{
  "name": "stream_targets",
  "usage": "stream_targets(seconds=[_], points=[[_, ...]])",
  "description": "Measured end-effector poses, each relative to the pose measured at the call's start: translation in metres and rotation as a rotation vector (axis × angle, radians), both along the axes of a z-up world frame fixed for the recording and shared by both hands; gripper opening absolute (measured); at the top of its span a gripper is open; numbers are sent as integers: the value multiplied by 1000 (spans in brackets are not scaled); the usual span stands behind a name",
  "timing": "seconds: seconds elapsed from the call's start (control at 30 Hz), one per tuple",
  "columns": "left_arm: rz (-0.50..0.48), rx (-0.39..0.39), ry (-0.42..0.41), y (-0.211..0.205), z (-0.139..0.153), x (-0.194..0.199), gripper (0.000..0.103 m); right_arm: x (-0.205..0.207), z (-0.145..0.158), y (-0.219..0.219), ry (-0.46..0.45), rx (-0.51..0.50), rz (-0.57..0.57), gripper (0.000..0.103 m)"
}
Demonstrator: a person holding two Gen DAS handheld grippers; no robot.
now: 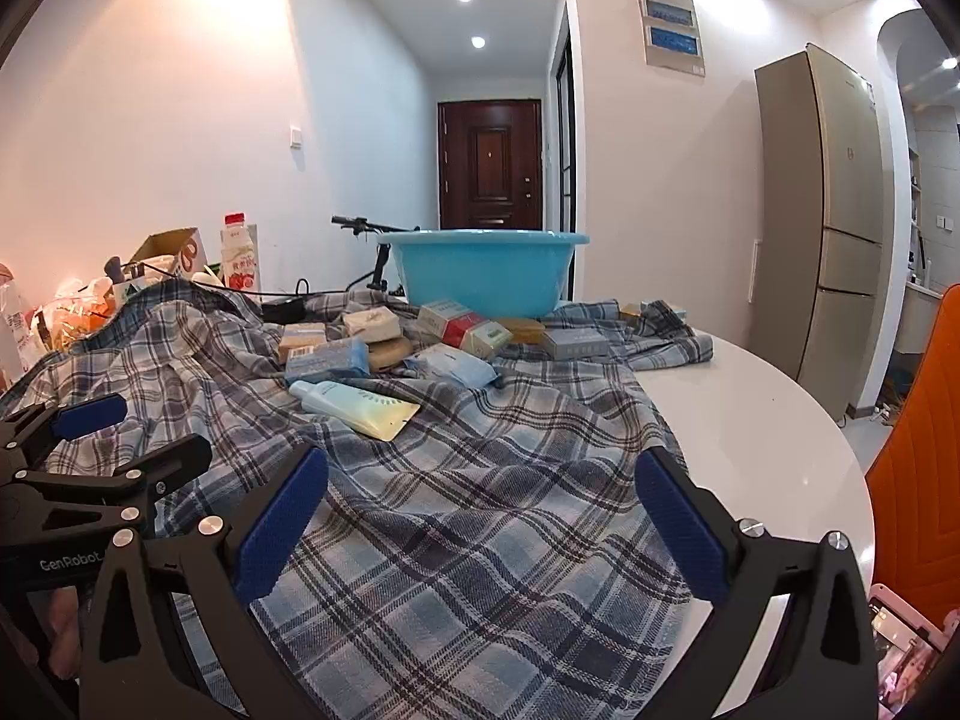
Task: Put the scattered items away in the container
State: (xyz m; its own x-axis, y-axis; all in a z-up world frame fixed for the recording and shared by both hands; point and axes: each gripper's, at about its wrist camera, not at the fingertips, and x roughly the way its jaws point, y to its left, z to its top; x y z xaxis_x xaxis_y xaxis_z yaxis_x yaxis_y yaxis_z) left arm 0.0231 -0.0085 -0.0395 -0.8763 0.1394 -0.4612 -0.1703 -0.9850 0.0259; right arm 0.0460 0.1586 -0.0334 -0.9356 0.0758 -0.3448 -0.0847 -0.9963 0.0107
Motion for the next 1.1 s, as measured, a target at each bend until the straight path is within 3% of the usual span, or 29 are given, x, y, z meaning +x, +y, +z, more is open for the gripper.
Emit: stream_targets(seconds=[0.17, 0.73, 1.1], points=[[12, 22, 29, -4, 2, 3, 103, 3, 0, 4, 22, -25, -14, 102], [5, 18, 3, -1, -1, 1, 103, 2, 0, 4, 4, -26, -13, 102], [8, 7, 33, 1, 1, 5, 103, 1, 0, 5, -1, -28, -14, 102]])
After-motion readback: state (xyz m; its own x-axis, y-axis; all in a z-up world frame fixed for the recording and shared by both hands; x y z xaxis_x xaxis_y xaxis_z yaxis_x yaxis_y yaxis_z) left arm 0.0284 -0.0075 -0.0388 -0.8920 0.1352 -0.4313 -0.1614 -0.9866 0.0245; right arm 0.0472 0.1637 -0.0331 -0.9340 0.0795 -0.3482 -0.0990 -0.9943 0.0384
